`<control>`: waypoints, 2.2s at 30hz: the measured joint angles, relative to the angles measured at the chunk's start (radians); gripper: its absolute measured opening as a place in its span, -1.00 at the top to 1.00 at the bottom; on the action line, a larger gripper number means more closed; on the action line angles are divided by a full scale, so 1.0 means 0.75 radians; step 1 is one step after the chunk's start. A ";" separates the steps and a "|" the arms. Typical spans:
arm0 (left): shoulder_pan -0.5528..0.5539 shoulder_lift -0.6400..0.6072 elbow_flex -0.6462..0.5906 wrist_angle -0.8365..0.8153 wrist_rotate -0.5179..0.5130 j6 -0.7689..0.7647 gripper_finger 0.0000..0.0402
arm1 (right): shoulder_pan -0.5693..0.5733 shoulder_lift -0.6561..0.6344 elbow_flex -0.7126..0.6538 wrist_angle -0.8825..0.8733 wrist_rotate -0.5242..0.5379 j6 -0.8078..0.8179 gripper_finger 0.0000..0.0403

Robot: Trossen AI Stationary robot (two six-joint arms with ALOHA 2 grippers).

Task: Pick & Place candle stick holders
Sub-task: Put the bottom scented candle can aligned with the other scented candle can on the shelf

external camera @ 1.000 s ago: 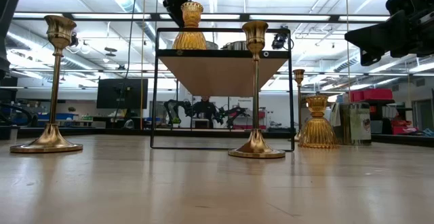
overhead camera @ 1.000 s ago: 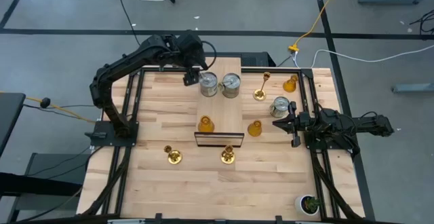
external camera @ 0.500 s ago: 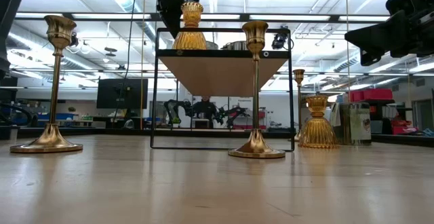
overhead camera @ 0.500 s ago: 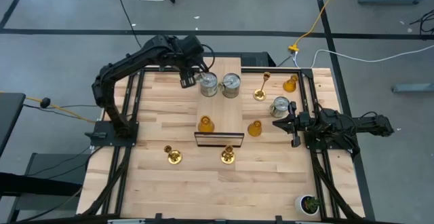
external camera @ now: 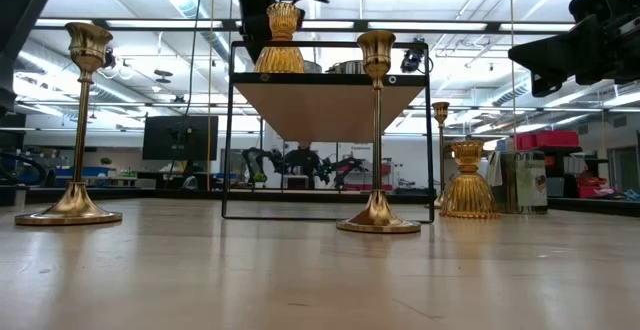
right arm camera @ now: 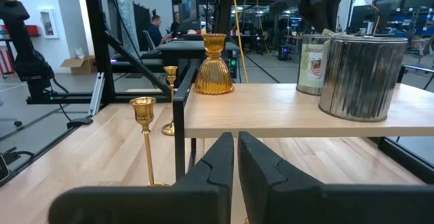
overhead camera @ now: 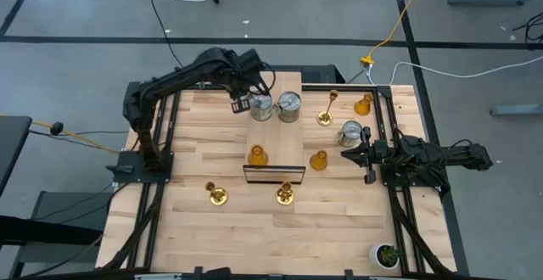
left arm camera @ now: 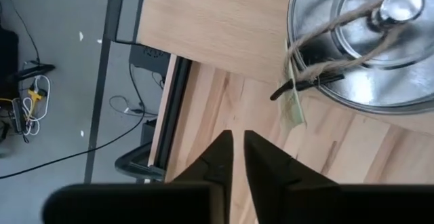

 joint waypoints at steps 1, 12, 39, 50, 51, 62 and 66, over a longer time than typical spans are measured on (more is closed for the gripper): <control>0.000 0.007 0.000 -0.001 0.000 0.000 0.83 | 0.000 0.000 0.000 0.000 0.000 0.000 0.87; 0.001 0.020 0.000 -0.001 0.079 0.000 0.93 | 0.000 0.000 -0.001 0.000 0.000 0.000 0.87; 0.001 0.020 0.000 0.008 0.323 0.002 0.93 | 0.000 0.000 0.000 0.000 0.000 0.000 0.87; 0.001 0.020 0.000 0.016 0.387 0.004 0.98 | 0.000 0.000 0.000 0.000 0.000 0.000 0.87; 0.001 0.020 0.000 0.020 0.395 0.003 0.97 | 0.000 0.000 0.000 0.000 0.000 0.000 0.87; 0.001 0.020 0.000 0.035 0.441 0.003 0.95 | 0.000 0.000 0.000 0.000 0.000 0.000 0.87; 0.001 0.020 0.000 0.033 0.428 0.000 0.98 | 0.000 0.000 0.000 0.000 0.000 0.000 0.87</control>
